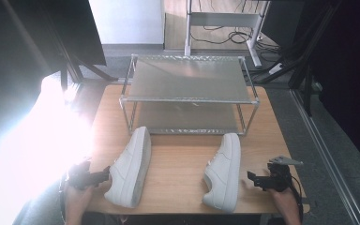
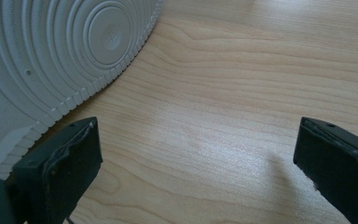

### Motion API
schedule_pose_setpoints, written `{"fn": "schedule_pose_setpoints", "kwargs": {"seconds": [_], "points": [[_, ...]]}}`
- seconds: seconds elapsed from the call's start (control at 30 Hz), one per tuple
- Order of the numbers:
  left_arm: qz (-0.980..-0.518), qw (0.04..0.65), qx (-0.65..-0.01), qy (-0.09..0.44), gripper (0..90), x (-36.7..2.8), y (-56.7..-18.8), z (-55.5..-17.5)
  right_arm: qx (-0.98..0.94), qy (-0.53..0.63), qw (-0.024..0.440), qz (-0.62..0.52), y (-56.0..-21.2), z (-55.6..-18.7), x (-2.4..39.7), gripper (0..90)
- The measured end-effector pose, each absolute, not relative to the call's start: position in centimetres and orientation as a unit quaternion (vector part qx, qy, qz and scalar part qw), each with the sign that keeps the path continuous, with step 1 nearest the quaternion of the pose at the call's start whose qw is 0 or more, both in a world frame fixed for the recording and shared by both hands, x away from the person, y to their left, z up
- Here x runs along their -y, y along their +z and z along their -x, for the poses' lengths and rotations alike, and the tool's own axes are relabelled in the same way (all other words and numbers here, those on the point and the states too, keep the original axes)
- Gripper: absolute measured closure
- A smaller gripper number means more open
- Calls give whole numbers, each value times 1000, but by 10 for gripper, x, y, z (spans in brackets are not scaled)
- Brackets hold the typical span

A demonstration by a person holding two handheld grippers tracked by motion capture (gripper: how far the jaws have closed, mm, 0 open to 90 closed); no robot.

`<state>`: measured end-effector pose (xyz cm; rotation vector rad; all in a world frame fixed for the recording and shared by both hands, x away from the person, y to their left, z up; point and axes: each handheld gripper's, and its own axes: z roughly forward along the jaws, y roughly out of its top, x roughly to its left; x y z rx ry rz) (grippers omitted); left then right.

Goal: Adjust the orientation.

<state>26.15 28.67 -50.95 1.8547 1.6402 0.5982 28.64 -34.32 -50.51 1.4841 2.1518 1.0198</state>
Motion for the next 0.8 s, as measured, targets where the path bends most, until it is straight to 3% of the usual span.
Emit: {"fn": "schedule_pose_setpoints", "kwargs": {"seconds": [0.8], "points": [[-700,330,-591,227,0,-268,-489,-257,-755,358,166,-523,-505,-286,344,47]]}}
